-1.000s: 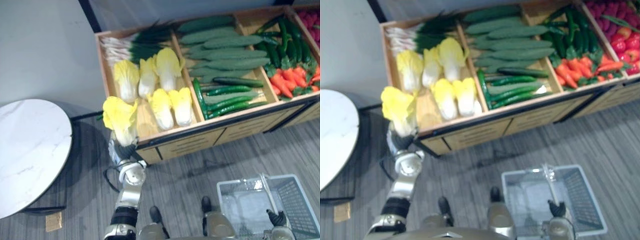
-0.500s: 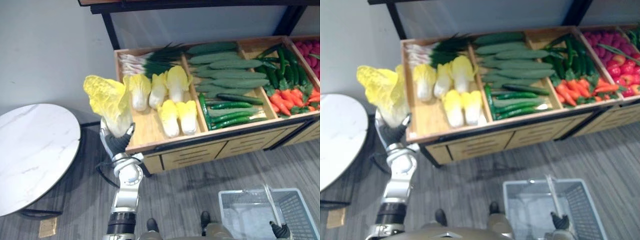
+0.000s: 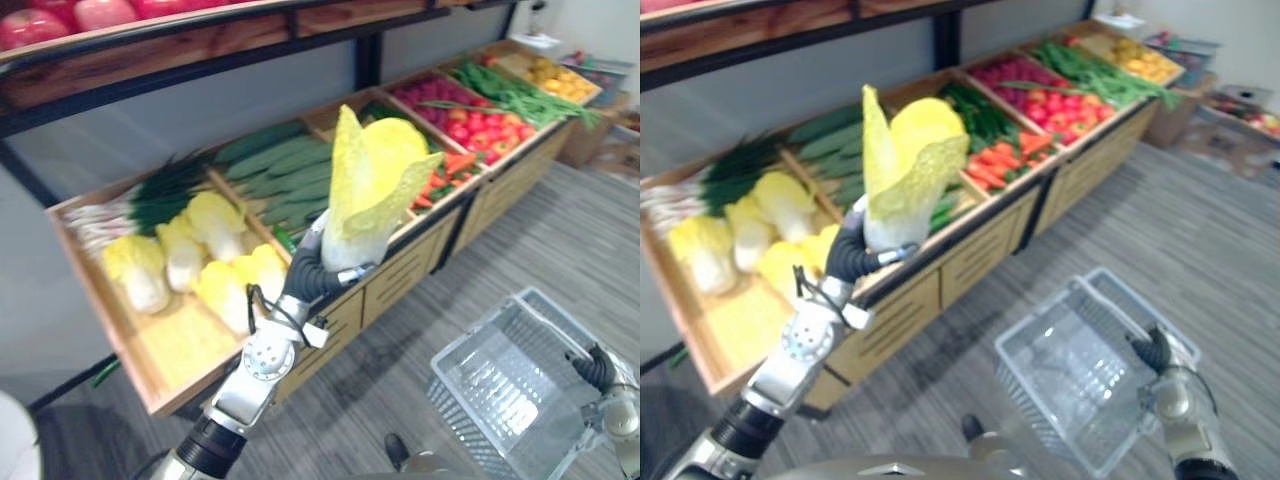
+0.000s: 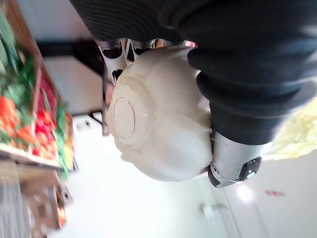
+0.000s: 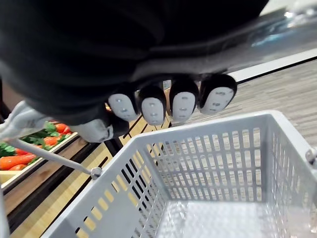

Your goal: Pick vegetable in the basket

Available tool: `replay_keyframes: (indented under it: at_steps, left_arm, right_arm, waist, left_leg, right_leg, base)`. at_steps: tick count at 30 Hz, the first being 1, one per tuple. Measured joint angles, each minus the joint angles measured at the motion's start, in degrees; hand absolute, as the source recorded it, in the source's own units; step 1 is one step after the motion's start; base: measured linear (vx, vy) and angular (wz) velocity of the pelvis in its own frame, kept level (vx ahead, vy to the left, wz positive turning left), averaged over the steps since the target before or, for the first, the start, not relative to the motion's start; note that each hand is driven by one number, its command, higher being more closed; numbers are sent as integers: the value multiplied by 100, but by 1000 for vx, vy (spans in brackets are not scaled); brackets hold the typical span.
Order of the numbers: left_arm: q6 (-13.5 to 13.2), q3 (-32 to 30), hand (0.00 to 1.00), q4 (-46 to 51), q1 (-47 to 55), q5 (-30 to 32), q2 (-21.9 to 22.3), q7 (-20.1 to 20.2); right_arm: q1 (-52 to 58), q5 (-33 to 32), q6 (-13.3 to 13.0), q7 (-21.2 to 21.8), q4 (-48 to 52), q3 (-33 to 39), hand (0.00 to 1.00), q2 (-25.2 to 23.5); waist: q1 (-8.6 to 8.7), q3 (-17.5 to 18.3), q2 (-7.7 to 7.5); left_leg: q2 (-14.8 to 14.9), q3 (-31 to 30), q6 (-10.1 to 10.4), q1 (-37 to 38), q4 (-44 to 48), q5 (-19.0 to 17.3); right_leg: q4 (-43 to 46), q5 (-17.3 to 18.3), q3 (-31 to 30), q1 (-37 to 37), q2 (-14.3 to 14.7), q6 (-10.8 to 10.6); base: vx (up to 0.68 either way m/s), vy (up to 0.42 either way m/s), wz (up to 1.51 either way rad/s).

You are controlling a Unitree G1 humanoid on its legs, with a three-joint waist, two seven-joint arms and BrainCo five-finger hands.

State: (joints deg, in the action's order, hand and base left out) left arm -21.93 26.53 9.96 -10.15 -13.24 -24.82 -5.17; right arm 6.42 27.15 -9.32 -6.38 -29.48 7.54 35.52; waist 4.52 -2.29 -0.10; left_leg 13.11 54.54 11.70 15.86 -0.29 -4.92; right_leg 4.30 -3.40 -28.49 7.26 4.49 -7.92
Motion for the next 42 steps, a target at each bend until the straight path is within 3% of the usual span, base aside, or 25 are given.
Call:
replay_keyframes:
  at_steps: [6,13,17,31,36,42]
  left_arm:
    - [-17,573,100,102,-441,-462,-266,747]
    - [-17,1117,100,105,-696,-697,-627,1470]
    - [-2,1659,100,38,-894,-711,-942,1837]
    - [17,2756,100,-982,-1037,-319,-1164,1942]
    - [12,3153,100,-1367,-1180,248,-1101,1941]
    - [13,3394,100,-2285,-1499,912,-494,1904]
  right_arm:
    - [-261,-29,-29,173,1118,-616,100,402]
    - [-1367,-100,-613,204,1935,-2041,100,1151]
    - [-1640,-18,-749,327,1939,-2517,100,1417]
    - [-1724,-329,-718,437,1780,-2598,100,1687]
    - [-1994,-570,-715,439,1882,-2579,100,1628]
    - [-2047,-748,-726,449,2155,-2555,100,1381]
  waist:
    - [85,5,108]
    - [273,-58,293]
    - [303,-69,291]
    - [503,-81,282]
    - [601,-106,276]
    - [618,-168,278]
  left_leg:
    - [302,883,189,317,728,-441]
    - [573,1602,310,540,1373,-800]
    - [644,1789,320,534,1582,-880]
    - [660,1875,292,522,1684,-938]
    - [662,1877,293,519,1684,-938]
    - [661,1858,293,508,1670,-938]
  right_leg:
    - [181,-2,-738,19,412,0]
    - [283,-41,-1342,81,765,-38]
    - [277,-88,-1459,151,800,-56]
    - [270,-94,-1455,151,752,-67]
    - [264,-94,-1456,157,754,-68]
    - [263,-95,-1437,162,746,-68]
  base:
    - [-5,3,-74]
    - [-48,-1,-50]
    - [-50,-42,-18]
    - [-53,-52,0]
    - [-25,-35,0]
    - [-18,-21,1]
